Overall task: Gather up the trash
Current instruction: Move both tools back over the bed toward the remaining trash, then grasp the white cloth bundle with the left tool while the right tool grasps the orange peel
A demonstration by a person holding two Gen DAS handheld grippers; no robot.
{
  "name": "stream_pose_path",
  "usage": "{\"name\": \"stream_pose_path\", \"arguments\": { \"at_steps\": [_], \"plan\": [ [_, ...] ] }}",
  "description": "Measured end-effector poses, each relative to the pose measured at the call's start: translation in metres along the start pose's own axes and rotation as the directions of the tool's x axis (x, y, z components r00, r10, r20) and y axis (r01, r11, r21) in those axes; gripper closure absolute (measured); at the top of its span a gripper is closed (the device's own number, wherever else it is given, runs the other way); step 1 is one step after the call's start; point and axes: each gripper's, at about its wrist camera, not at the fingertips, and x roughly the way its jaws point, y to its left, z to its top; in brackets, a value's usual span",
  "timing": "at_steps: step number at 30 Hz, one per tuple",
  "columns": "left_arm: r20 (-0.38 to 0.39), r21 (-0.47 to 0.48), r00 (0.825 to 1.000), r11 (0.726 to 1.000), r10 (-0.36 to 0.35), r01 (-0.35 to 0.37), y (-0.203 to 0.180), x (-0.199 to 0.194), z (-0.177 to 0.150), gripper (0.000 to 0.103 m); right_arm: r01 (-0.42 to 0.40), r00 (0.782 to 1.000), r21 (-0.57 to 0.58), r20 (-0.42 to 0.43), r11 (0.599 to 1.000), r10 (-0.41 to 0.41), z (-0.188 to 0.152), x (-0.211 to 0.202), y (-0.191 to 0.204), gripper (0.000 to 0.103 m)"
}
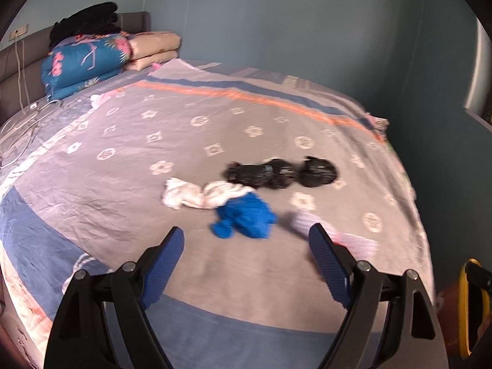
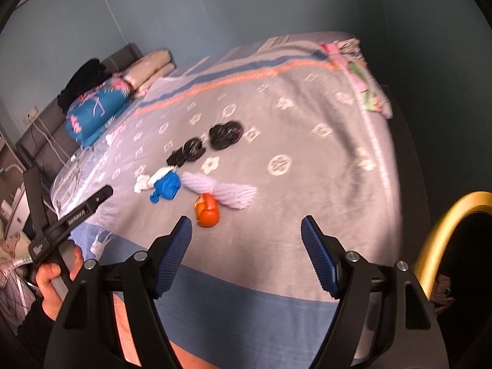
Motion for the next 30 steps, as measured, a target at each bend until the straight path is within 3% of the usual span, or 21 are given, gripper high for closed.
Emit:
{"name": "stream_pose_path", "arguments": {
  "at_steps": [12, 20, 30],
  "plan": [
    [-0.085, -0.098, 0.994, 0.993, 0.064, -0.072, 0.064, 0.084, 0.016, 0.023, 0.003, 0.993, -0.078, -0.115, 0.997, -0.012, -0.005, 0.114, 0.055, 0.033],
    [-0.117, -0.094, 0.99, 0.992, 0.074, -0.086, 0.078, 0.132, 0.028, 0.024, 0.022, 0.987, -0.113, -0.157, 0.993, -0.039, 0.0, 0.165, 0.066, 0.034],
    [-0.188, -0.092, 0.982, 0.995, 0.008, -0.026, 0.066, 0.179, 0.034, 0.041, 0.026, 0.974, -0.115, -0.223, 0.993, -0.051, 0.004, 0.206, 0.07, 0.045]
  ]
}}
